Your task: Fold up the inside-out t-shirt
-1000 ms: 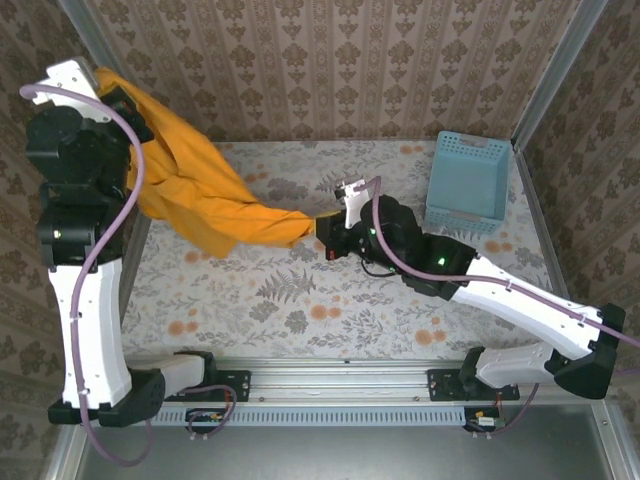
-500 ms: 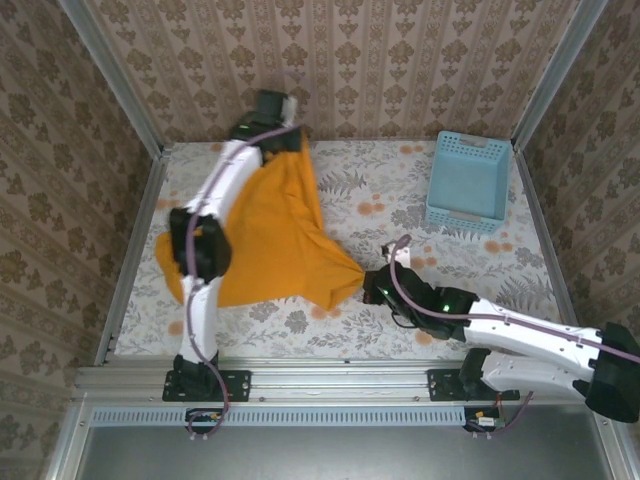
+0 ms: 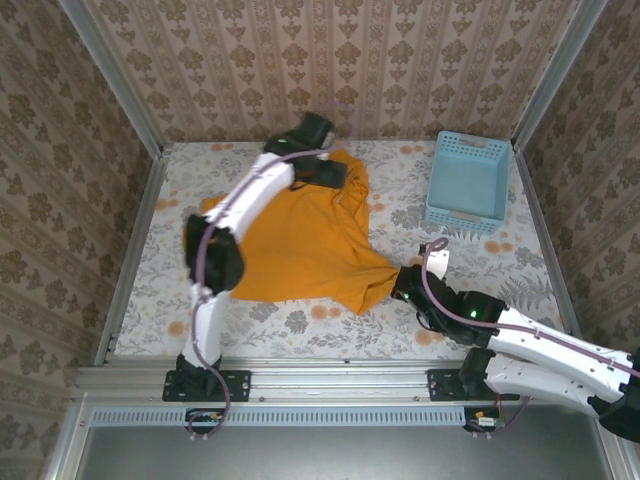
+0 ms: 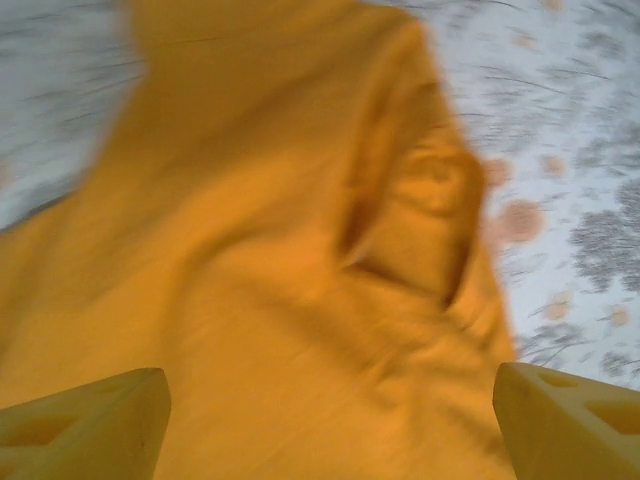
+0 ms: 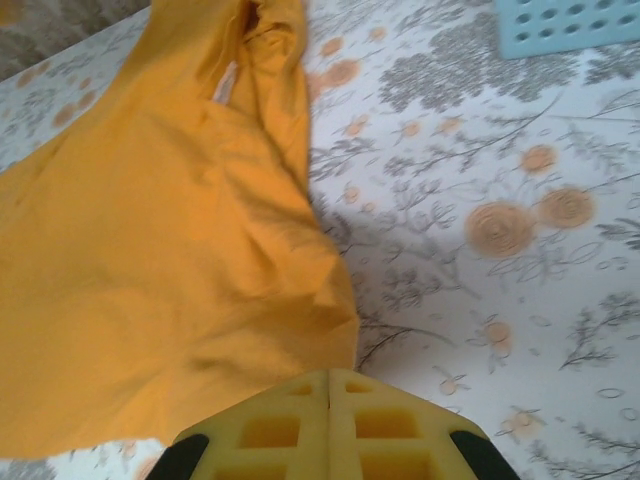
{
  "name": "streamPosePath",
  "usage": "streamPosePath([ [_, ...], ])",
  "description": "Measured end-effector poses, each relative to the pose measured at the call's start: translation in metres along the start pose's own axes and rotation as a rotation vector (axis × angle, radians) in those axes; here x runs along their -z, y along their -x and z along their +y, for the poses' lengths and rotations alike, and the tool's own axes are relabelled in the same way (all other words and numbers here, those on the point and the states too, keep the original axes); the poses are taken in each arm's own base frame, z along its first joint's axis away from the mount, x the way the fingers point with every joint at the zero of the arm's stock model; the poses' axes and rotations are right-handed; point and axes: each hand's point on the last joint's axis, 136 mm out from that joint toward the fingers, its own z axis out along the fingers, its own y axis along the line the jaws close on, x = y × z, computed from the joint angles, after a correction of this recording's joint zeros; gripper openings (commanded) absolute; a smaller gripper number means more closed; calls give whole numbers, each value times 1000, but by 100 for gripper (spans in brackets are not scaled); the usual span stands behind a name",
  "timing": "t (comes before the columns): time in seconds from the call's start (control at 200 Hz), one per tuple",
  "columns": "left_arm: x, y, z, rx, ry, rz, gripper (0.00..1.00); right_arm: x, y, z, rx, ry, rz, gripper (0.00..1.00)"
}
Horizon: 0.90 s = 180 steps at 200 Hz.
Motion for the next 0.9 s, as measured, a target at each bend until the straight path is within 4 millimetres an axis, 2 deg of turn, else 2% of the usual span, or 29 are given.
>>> streamPosePath([
  [0.09,54,-15,52,117,90,-88,88,-5,3,-11,14,-52,0,0],
  [0.19,85,-59,94,231,165,-131,88,-12,5,-23,24,-105,10,0],
  [0.255,89,-100,120,307,214,-107,87,-16,6,-29,19,-124,19,0],
  [0.37,84,-179,173,464,321,-29,85,-17,8,-40,13,-164,24,0],
  [0.43,83,-217,191,538,366,14,84,-15,10,-49,4,-187,23,0],
  [0.52,80,-257,196,596,389,55,82,-9,18,-59,-23,-200,0,0],
  [0.645,70,-286,195,651,375,84,74,-1,29,-64,-52,-187,-39,0],
  [0.795,41,-294,192,715,314,132,58,3,34,-72,-40,-217,-42,0],
  [0.9,14,-293,185,725,257,183,37,4,38,-78,-40,-236,-48,0],
])
